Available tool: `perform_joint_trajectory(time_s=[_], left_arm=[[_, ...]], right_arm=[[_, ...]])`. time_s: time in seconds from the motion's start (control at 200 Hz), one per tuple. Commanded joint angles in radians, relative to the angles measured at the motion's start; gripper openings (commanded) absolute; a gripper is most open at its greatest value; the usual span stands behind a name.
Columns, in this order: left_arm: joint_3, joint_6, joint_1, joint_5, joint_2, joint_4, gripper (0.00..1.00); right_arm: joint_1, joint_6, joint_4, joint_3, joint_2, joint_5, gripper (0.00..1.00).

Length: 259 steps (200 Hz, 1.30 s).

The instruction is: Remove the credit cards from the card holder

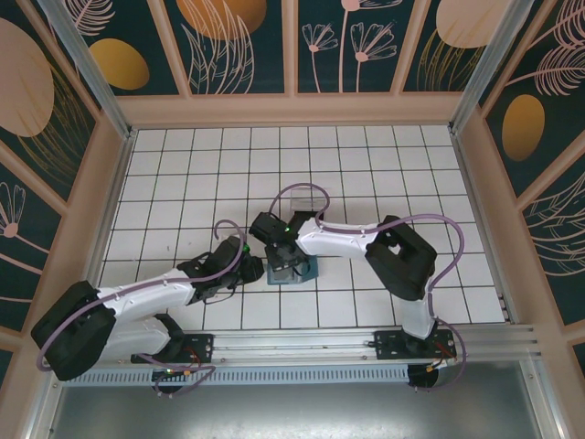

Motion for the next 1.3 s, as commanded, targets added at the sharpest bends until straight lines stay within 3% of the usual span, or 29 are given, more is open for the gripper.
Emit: perform_joint_trajectory(time_s=[0.0, 0.205, 0.651, 0.921, 1.291], left_arm=[[-0.012, -0.015, 0.006, -0.027, -0.037, -0.045, 0.30], [-0.005, -0.023, 0.006, -0.043, -0.073, -0.066, 0.29], [0.079, -0.039, 0.007, -0.028, -0.072, -0.036, 0.26], [0.171, -0.055, 0.006, -0.100, -0.166, -0.138, 0.26], [0.224, -0.099, 0.039, -0.036, 0.068, -0.091, 0.19]], right_arm=[[0.005, -0.047, 0.002, 0.037, 0.029, 0.032, 0.08], [-0.003, -0.080, 0.059, 0.037, 0.016, -0.023, 0.03], [-0.104, -0.032, 0.425, -0.253, -0.159, -0.336, 0.02], [-0.144, 0.019, 0.571, -0.368, -0.214, -0.420, 0.01], [-0.196, 0.065, 0.719, -0.487, -0.253, -0.504, 0.01]])
